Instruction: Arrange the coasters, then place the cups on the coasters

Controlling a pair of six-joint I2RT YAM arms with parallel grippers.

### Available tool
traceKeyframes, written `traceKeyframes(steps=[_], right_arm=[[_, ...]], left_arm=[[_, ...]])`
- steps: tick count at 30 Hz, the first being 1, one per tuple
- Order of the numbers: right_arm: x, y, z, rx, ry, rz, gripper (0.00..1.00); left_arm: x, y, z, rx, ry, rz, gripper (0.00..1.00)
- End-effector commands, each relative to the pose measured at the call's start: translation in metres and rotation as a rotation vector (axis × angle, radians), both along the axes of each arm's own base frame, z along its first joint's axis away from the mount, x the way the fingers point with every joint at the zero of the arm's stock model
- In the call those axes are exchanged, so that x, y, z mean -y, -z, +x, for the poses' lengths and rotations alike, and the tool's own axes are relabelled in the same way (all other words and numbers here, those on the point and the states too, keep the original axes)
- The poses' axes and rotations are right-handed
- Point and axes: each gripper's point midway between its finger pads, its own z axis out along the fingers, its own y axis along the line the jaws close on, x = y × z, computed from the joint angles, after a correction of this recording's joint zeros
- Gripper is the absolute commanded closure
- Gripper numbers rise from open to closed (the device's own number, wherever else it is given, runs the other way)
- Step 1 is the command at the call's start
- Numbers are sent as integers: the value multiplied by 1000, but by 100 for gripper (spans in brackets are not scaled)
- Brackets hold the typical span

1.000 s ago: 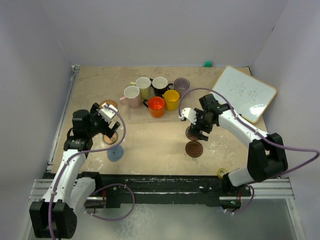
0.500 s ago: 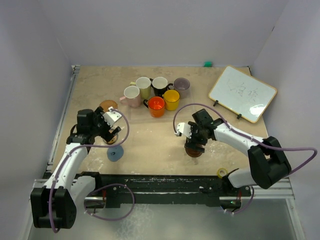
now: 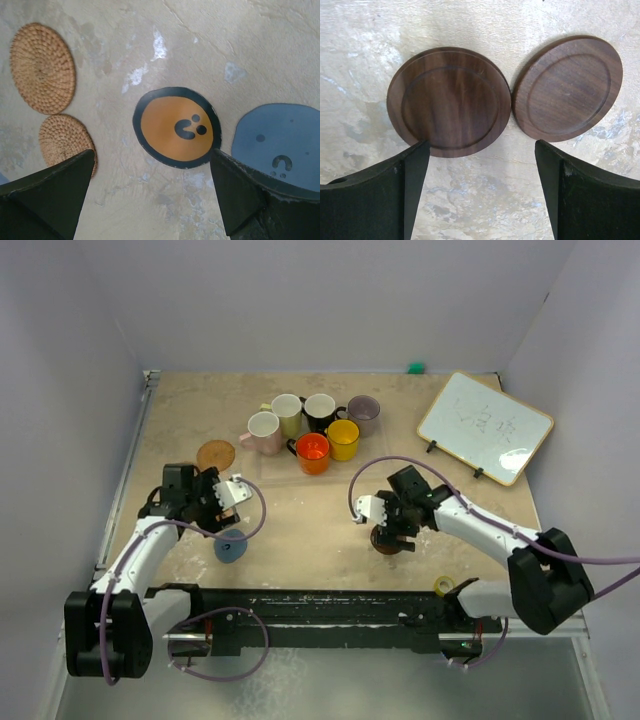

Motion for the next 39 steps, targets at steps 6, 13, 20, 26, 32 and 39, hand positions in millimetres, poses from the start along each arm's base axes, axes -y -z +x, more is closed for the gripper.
traceKeyframes(steps=[6,13,20,26,32,39], right_arm=[[-22,-56,-10,-33,27,142,12],[-25,-80,-22,-36,63,208,12],[-16,-84,-35,-36,103,214,12],[-20,-101,-39,-14,143,280,12],[-26,-121,-36,6,165,336,11],[-25,-123,-31,34,200,345,11]], left_arm=[[-27,19,-12,-135,96,221,3],[-39,35,-2,-266,94,266,5],[-32,53,7,-387,147,230,8],[-21,67,-1,-459,211,181,18],[-6,75,-11,-555,262,155,30],[24,80,-13,-591,320,146,32]])
